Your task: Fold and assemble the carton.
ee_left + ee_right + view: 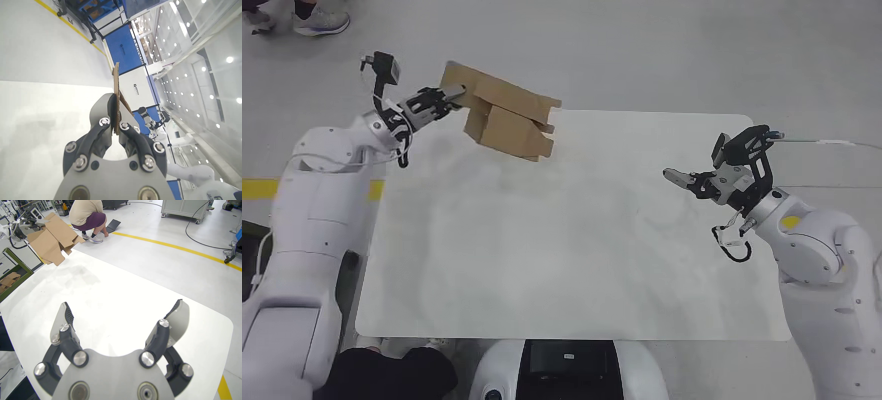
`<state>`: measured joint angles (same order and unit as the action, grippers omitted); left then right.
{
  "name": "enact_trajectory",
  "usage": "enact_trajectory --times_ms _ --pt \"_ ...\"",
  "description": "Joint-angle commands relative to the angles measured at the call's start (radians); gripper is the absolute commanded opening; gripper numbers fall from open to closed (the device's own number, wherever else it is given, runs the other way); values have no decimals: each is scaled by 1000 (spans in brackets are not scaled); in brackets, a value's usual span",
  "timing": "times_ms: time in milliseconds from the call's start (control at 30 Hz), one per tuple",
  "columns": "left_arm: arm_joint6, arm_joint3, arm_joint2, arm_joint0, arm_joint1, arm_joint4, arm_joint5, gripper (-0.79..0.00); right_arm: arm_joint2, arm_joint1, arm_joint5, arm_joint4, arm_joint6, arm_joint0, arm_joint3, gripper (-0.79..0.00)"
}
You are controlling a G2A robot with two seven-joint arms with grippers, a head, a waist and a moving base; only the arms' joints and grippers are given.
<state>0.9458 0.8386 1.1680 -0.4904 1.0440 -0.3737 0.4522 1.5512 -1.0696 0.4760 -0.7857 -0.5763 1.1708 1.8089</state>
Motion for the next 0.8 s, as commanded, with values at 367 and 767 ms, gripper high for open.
enact_trajectory --times_ms 367,767 --pt "71 322 3 -188 -12 -37 -77 -785 0 0 0 0 0 0 0 0" --pt "88 454 19 -283 -25 11 -103 -785 0 0 0 0 0 0 0 0"
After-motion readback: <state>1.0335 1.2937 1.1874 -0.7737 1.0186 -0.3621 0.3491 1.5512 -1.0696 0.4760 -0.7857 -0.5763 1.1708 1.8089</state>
